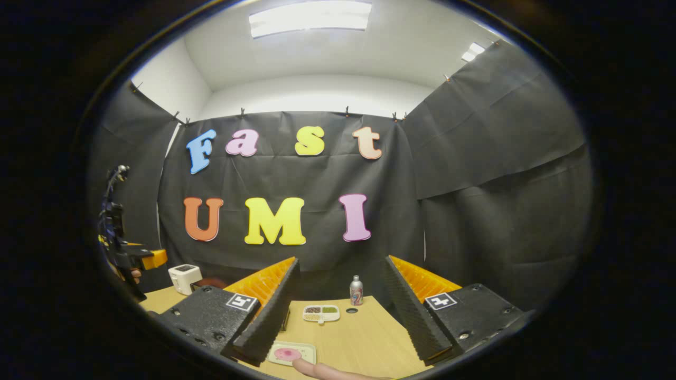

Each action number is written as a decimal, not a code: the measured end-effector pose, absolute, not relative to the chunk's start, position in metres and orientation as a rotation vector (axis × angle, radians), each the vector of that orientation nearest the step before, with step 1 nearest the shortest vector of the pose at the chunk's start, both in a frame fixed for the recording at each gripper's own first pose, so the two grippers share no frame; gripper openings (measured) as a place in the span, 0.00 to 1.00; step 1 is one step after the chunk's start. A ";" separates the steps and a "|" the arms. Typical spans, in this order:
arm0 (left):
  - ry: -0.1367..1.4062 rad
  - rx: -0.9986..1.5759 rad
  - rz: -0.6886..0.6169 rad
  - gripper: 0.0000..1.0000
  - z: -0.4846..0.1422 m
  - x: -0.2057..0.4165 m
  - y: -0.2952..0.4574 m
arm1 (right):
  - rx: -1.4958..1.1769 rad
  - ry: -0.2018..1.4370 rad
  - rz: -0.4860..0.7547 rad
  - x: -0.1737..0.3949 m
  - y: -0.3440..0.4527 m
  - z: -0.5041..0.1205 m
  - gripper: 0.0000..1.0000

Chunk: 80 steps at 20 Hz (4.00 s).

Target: Open the electric oven with the left hand, put the food in, and close the electric oven.

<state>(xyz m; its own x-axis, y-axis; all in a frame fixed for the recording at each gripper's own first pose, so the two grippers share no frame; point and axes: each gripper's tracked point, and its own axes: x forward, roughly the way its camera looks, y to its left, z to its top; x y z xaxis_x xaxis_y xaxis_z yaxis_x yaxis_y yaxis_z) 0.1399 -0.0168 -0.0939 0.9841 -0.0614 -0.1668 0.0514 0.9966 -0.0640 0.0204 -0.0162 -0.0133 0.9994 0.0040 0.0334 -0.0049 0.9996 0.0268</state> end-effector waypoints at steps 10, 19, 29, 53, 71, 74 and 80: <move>0.393 -0.065 -0.161 0.95 -0.193 0.226 -0.068 | 0.007 0.022 -0.021 0.044 -0.036 -0.045 0.97; 0.569 0.017 -0.181 0.95 -0.266 0.279 -0.087 | -0.007 0.059 -0.038 0.047 -0.056 -0.062 0.97; 0.605 0.017 -0.213 0.96 -0.264 0.269 -0.094 | -0.006 0.077 -0.044 0.037 -0.061 -0.064 0.97; 0.743 0.018 -0.224 0.96 -0.326 0.126 -0.078 | -0.045 0.069 0.012 0.000 -0.036 -0.056 0.97; 0.564 -0.012 -0.197 0.96 -0.275 0.181 -0.086 | -0.051 0.125 0.006 0.021 -0.040 -0.082 0.97; 0.612 -0.074 -0.214 0.97 -0.283 0.178 -0.095 | -0.057 0.117 0.001 0.020 -0.044 -0.080 0.97; 0.636 0.004 -0.226 0.94 -0.297 0.165 -0.092 | -0.057 0.125 0.005 0.021 -0.041 -0.084 0.97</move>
<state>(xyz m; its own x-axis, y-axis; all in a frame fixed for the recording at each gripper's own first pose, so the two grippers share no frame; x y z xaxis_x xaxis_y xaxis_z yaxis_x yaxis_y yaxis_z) 0.1648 -0.0923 -0.2969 0.7808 -0.2083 -0.5891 0.2109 0.9753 -0.0653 0.0206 -0.0411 -0.0843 0.9922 0.0018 -0.1250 -0.0089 0.9984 -0.0567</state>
